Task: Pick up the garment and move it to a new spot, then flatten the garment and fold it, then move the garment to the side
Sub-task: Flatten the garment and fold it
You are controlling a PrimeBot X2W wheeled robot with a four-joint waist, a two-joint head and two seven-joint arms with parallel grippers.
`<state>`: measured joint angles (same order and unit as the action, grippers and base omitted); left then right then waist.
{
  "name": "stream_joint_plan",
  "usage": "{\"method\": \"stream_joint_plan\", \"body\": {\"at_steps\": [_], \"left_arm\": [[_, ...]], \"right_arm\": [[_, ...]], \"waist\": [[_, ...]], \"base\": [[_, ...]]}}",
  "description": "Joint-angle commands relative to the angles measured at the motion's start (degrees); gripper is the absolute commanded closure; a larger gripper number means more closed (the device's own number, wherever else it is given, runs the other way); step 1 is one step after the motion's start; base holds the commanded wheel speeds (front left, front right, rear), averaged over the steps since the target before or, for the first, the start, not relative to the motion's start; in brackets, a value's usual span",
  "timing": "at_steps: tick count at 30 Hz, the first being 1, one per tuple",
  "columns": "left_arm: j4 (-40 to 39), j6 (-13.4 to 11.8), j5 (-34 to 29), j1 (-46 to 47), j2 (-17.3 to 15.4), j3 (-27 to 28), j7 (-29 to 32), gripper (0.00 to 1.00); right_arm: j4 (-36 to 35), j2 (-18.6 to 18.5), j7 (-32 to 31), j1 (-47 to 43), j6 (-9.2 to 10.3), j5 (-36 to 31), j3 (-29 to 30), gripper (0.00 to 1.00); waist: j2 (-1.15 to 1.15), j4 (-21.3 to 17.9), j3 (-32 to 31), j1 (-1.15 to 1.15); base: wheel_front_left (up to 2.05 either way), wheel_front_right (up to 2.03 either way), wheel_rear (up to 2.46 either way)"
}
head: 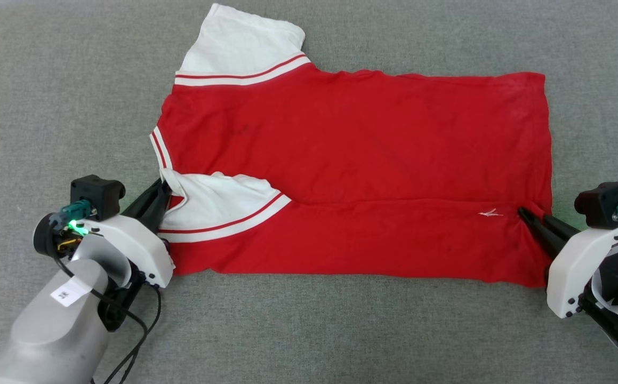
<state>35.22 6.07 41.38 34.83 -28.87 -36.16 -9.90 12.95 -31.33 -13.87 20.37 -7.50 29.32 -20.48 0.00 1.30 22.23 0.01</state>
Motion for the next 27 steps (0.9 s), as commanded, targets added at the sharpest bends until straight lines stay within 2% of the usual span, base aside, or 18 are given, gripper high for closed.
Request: {"method": "stream_joint_plan", "body": {"at_steps": [1,2,3,4,10,16,18,23,27], "left_arm": [[1.7,0.4,0.3,0.5,0.9,-0.7,-0.4,1.00],[2.3,0.5,0.4,0.8,1.1,-0.9,-0.7,0.79],[2.8,0.6,0.2,1.2,1.1,-1.0,-1.0,0.00],[3.2,0.7,0.3,1.6,1.2,-1.1,-1.3,0.00],[2.5,1.0,-0.3,3.8,-1.1,-1.4,-1.9,0.00],[-1.4,1.1,-0.5,5.8,-4.5,-1.7,2.5,0.00],[-3.3,1.1,-0.2,6.7,-6.0,-2.3,6.5,0.00],[-8.3,1.2,2.8,8.9,-9.4,-4.6,20.8,0.00],[-12.2,1.3,8.1,10.1,-11.5,-6.1,33.2,0.00]], "right_arm": [[1.3,0.5,0.3,0.4,0.03,0.4,-0.7,1.00],[1.6,0.6,0.4,0.3,0.03,0.5,-0.7,0.74],[1.7,0.4,0.8,0.4,0.03,0.4,-0.8,0.26],[1.7,0.3,1.4,0.4,0.03,0.2,-0.6,0.00],[0.6,0.3,3.7,-1.2,0.03,0.1,0.2,0.00],[-0.7,0.1,4.2,-2.3,0.03,-0.2,1.0,0.00],[-1.1,0.2,3.9,-2.9,0.02,-0.5,1.3,0.00],[-2.2,0.7,3.4,-3.3,0.03,-1.0,2.0,0.00],[-3.0,1.3,2.8,-3.7,0.03,-1.5,2.1,0.00]], "waist": [[0.00,0.0,-0.8,-0.01],[0.00,0.0,-1.3,-0.01],[0.00,0.1,-1.9,-0.01],[0.00,0.2,-2.5,-0.01],[0.00,0.8,-6.3,-0.01],[0.00,1.3,-8.6,-0.01],[0.00,1.5,-9.1,-0.01],[0.00,1.7,-9.8,-0.01],[0.00,1.4,-9.8,-0.01]], "base": [[0.00,0.00,0.00],[0.00,0.00,0.00],[0.00,0.00,0.00],[0.00,0.00,0.00],[0.00,0.00,0.00],[0.00,0.00,0.00],[0.00,0.00,0.00],[0.00,0.00,0.00],[0.00,0.00,0.00]]}}
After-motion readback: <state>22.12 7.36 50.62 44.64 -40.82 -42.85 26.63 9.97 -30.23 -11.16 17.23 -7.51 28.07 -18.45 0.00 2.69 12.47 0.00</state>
